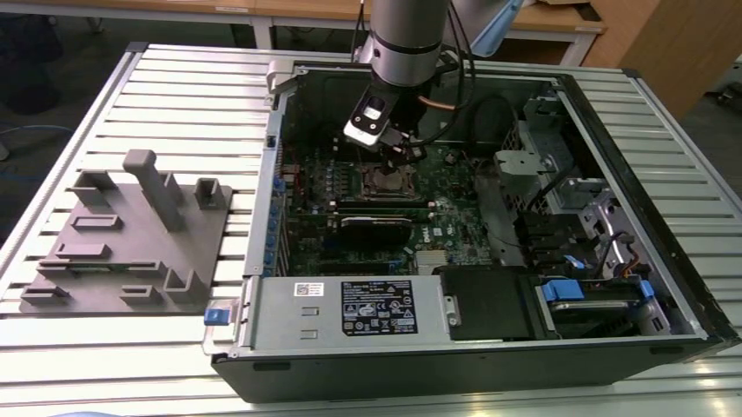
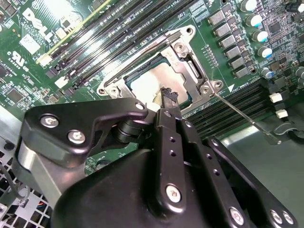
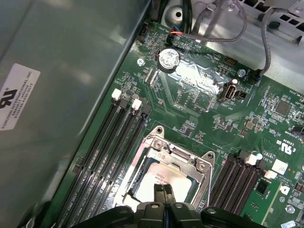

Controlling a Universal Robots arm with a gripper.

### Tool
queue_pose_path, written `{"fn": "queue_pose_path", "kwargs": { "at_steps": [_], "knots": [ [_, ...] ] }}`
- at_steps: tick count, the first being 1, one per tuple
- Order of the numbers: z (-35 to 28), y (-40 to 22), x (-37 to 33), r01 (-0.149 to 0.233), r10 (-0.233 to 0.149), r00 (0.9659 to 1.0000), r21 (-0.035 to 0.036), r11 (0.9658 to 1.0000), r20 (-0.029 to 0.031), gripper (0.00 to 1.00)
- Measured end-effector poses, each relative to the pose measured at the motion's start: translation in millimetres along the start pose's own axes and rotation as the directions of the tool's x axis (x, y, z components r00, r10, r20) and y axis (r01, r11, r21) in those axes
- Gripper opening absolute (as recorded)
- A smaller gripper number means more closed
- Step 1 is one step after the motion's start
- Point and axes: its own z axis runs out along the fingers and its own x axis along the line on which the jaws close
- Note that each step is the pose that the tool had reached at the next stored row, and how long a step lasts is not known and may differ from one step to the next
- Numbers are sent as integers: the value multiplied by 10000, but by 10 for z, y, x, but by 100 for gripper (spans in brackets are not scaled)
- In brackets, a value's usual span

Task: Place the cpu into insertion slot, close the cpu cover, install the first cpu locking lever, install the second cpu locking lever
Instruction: 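Close the cpu cover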

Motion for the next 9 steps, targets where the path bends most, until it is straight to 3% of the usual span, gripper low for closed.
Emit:
{"fn": "queue_pose_path", "kwargs": {
  "at_steps": [9],
  "knots": [
    [0,0,0,3,-3,10000,0,10000,0,11]
  ]
}}
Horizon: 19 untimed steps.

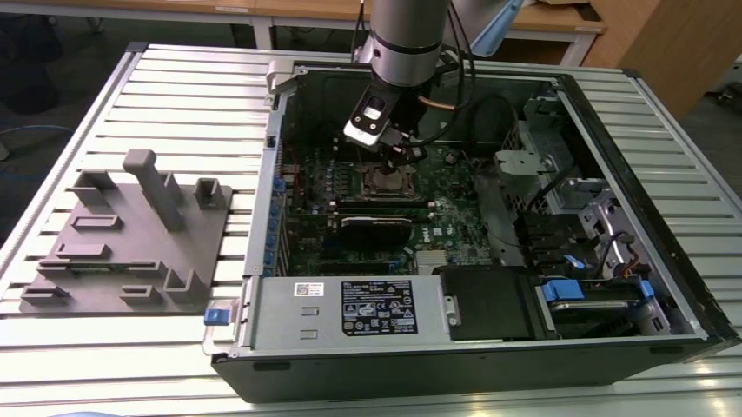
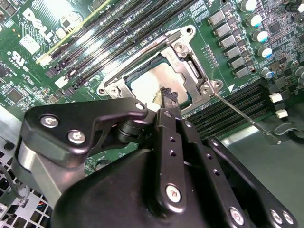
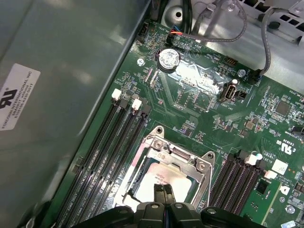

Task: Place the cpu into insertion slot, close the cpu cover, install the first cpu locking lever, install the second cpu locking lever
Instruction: 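Close the cpu cover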

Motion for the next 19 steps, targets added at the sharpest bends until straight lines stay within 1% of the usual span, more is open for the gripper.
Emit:
{"fn": "queue_pose_path", "kwargs": {
  "at_steps": [3,4,7,11,17,19],
  "knots": [
    [0,0,0,23,-23,10000,0,10000,0,11],
    [0,0,0,87,-87,10000,1,10000,-2,11],
    [0,0,0,359,-359,9994,3,9994,-11,11],
    [0,0,0,825,-825,9966,7,9966,-24,11],
    [0,0,0,861,-861,9963,7,9963,-26,11],
    [0,0,0,943,-943,9955,8,9955,-28,11]
  ]
}}
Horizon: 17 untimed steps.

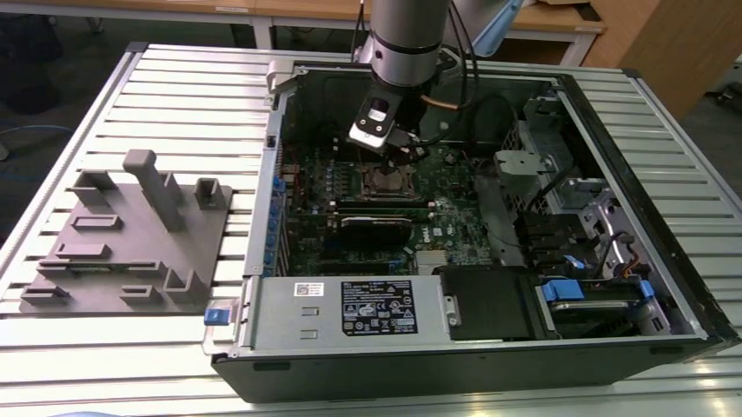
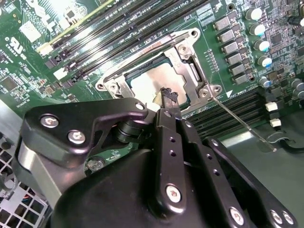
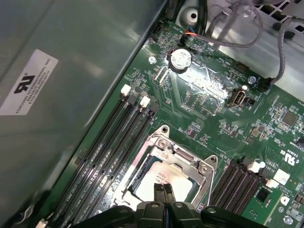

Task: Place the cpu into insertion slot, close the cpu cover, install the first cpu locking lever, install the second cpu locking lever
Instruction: 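Close the cpu cover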

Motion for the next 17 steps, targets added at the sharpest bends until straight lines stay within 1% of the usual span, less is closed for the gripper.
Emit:
{"fn": "queue_pose_path", "kwargs": {
  "at_steps": [3,6,7,14,17],
  "knots": [
    [0,0,0,316,-316,9995,3,9995,-9,11],
    [0,0,0,666,-666,9978,5,9978,-20,11],
    [0,0,0,716,-716,9974,6,9974,-21,11],
    [0,0,0,733,-733,9973,6,9973,-22,11],
    [0,0,0,872,-872,9962,8,9962,-26,11]
  ]
}}
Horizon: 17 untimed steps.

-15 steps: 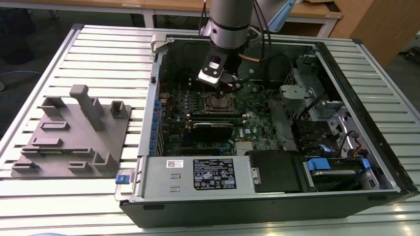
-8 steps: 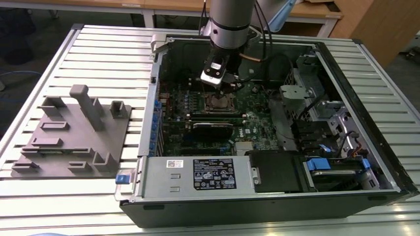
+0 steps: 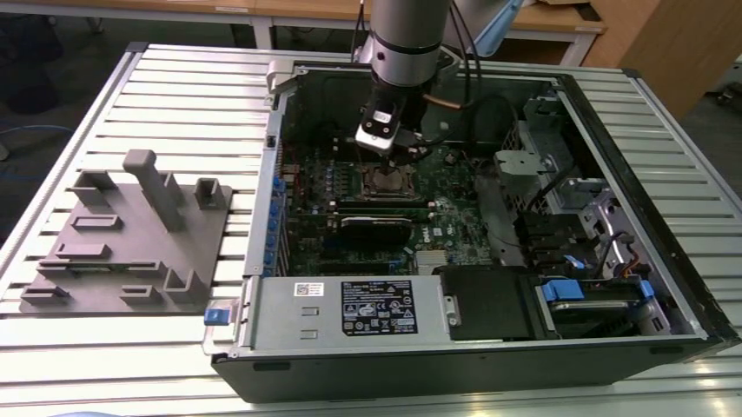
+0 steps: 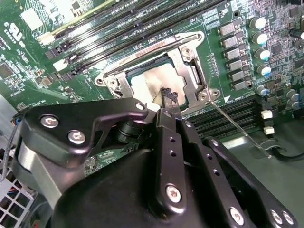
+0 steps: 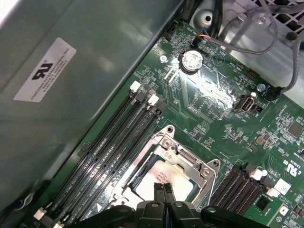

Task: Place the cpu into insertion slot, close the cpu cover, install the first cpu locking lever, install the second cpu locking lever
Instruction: 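Close the cpu cover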

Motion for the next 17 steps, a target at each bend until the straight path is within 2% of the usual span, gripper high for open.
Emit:
{"fn": "queue_pose_path", "kwargs": {
  "at_steps": [4,9,17],
  "knots": [
    [0,0,0,446,-446,9990,3,9990,-14,11],
    [0,0,0,1000,-1000,9950,7,9950,-30,11],
    [0,0,0,1042,-1042,9946,8,9946,-32,11]
  ]
}}
